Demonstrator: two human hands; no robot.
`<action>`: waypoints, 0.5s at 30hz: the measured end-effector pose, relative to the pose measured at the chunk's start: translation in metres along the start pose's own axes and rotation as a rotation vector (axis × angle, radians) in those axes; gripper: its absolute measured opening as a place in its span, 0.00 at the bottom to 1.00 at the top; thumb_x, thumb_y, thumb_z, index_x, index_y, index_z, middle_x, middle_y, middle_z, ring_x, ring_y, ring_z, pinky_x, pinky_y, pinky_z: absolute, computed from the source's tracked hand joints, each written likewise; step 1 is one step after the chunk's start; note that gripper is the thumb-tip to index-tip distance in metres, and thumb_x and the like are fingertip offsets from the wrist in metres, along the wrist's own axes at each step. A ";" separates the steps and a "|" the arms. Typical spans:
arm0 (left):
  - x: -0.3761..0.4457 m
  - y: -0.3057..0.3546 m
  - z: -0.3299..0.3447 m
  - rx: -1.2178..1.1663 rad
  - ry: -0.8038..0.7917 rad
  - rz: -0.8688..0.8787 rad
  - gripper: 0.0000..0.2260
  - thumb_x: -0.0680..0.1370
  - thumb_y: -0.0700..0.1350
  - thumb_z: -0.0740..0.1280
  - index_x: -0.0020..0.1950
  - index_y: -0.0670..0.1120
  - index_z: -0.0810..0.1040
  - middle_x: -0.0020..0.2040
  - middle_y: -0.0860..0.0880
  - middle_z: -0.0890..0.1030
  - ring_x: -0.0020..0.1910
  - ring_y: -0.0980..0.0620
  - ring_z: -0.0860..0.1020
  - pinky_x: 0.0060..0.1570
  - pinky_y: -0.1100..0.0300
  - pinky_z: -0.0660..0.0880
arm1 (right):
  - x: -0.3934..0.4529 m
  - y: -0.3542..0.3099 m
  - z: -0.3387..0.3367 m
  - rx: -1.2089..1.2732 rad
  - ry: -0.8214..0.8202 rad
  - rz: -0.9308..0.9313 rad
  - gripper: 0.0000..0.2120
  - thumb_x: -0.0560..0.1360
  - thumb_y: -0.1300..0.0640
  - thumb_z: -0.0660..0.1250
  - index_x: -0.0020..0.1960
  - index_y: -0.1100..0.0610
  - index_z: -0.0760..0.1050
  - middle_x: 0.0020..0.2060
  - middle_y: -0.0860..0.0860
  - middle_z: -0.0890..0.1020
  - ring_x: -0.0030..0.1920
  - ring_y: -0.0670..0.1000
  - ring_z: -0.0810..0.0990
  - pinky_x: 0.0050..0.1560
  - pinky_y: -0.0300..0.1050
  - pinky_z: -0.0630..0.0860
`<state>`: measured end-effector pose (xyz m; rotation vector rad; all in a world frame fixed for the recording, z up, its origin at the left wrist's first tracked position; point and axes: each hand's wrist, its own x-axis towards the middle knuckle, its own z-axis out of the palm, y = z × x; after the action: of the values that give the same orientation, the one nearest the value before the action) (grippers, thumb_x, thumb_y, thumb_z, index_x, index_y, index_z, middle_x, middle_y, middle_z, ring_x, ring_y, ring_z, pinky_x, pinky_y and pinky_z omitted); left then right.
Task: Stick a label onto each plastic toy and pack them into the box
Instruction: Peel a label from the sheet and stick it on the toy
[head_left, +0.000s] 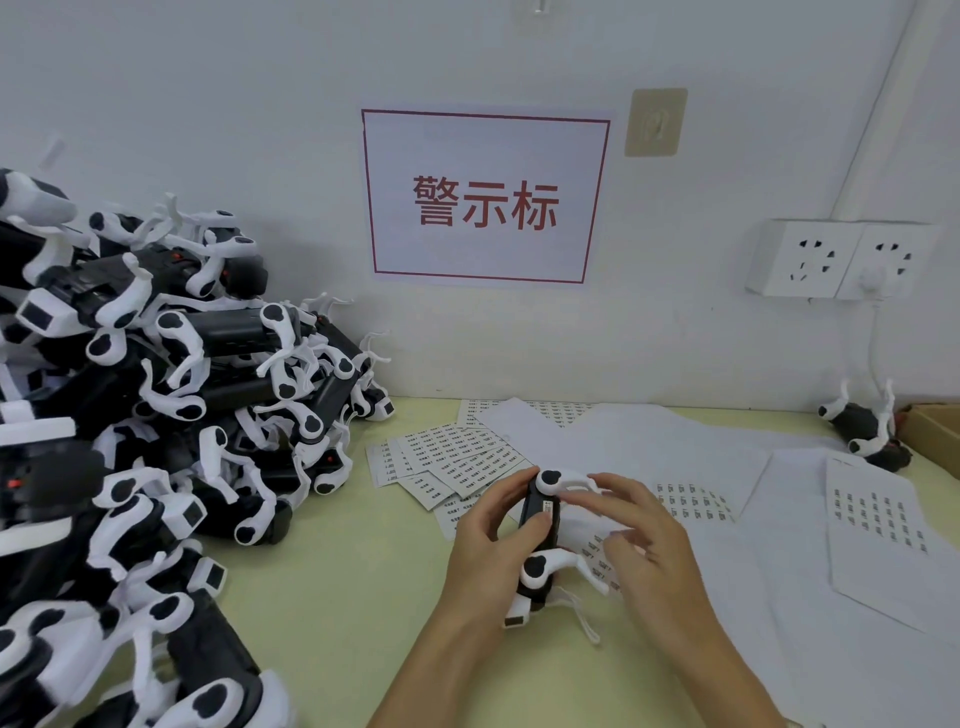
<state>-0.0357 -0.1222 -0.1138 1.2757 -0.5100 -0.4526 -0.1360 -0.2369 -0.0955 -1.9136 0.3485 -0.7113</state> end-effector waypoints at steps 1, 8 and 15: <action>0.000 0.000 0.000 -0.019 0.006 -0.007 0.18 0.71 0.44 0.70 0.58 0.57 0.83 0.60 0.55 0.83 0.63 0.55 0.79 0.62 0.54 0.76 | 0.001 -0.001 -0.001 0.050 0.015 0.017 0.25 0.66 0.61 0.56 0.49 0.40 0.85 0.60 0.37 0.76 0.63 0.38 0.72 0.54 0.37 0.70; 0.000 0.000 -0.001 -0.078 -0.001 -0.028 0.19 0.70 0.41 0.66 0.59 0.53 0.83 0.61 0.52 0.83 0.62 0.51 0.80 0.63 0.49 0.76 | -0.001 -0.005 0.010 0.128 -0.070 0.051 0.26 0.65 0.60 0.55 0.51 0.45 0.86 0.65 0.43 0.74 0.70 0.44 0.69 0.69 0.48 0.68; -0.001 0.000 0.000 -0.063 0.017 -0.013 0.21 0.69 0.40 0.66 0.61 0.52 0.82 0.62 0.52 0.82 0.62 0.51 0.80 0.58 0.53 0.78 | 0.001 -0.001 0.006 0.172 0.006 0.105 0.21 0.74 0.67 0.58 0.50 0.48 0.85 0.60 0.42 0.79 0.55 0.31 0.75 0.48 0.24 0.70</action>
<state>-0.0361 -0.1212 -0.1136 1.2224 -0.4696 -0.4650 -0.1313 -0.2328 -0.0955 -1.7188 0.3765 -0.6563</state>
